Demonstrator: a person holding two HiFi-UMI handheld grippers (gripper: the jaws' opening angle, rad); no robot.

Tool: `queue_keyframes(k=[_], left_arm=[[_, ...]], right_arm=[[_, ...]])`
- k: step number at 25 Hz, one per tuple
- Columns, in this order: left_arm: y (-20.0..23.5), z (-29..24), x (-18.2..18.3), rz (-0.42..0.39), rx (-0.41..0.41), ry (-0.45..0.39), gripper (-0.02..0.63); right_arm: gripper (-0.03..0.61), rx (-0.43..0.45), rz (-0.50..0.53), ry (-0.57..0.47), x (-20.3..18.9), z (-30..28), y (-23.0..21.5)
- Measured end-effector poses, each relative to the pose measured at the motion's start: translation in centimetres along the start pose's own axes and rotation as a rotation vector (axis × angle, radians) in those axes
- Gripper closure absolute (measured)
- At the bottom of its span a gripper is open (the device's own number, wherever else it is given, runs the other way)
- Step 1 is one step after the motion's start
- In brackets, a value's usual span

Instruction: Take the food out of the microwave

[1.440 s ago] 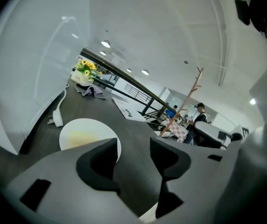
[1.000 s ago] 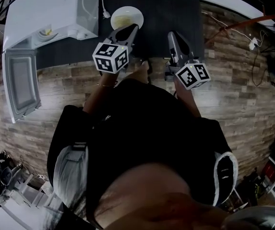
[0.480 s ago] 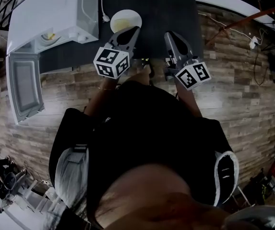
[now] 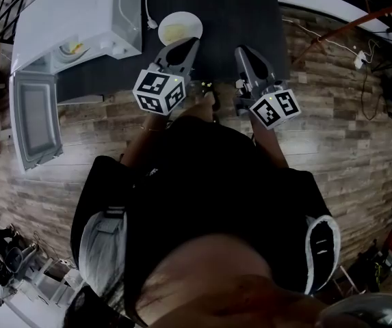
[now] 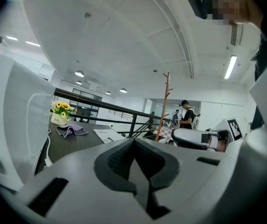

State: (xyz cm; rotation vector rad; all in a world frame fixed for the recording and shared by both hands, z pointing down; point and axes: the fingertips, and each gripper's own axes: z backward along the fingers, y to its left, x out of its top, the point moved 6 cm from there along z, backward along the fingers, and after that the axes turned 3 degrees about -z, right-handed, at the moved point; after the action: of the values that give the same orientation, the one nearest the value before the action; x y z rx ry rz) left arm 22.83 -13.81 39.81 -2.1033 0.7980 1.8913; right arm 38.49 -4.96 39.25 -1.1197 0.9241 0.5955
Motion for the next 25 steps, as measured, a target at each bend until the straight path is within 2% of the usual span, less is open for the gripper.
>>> queue_keyframes(k=[7,18,22,25], left_arm=[[-1.3,1.5,-0.2,-0.055,-0.019,0.0,0.606],[-2.9,2.8,0.1,-0.02,-0.051,-0.038,0.606],[-3.1,2.9,0.0,-0.025,-0.064,-0.029,0.606],[-3.2,2.9,0.3,0.025,-0.087,-0.051,0.606]], right_arm=[[0.58,-0.001,-0.012,0.01,-1.0,0.9,0.9],[0.58,-0.031,-0.058,-0.015,-1.3,2.5,1.2],[0.58,-0.056,-0.064,-0.026,-1.4,3.1,1.1],[0.58,-0.069,-0.061,-0.03,-1.2,3.5,1.0]])
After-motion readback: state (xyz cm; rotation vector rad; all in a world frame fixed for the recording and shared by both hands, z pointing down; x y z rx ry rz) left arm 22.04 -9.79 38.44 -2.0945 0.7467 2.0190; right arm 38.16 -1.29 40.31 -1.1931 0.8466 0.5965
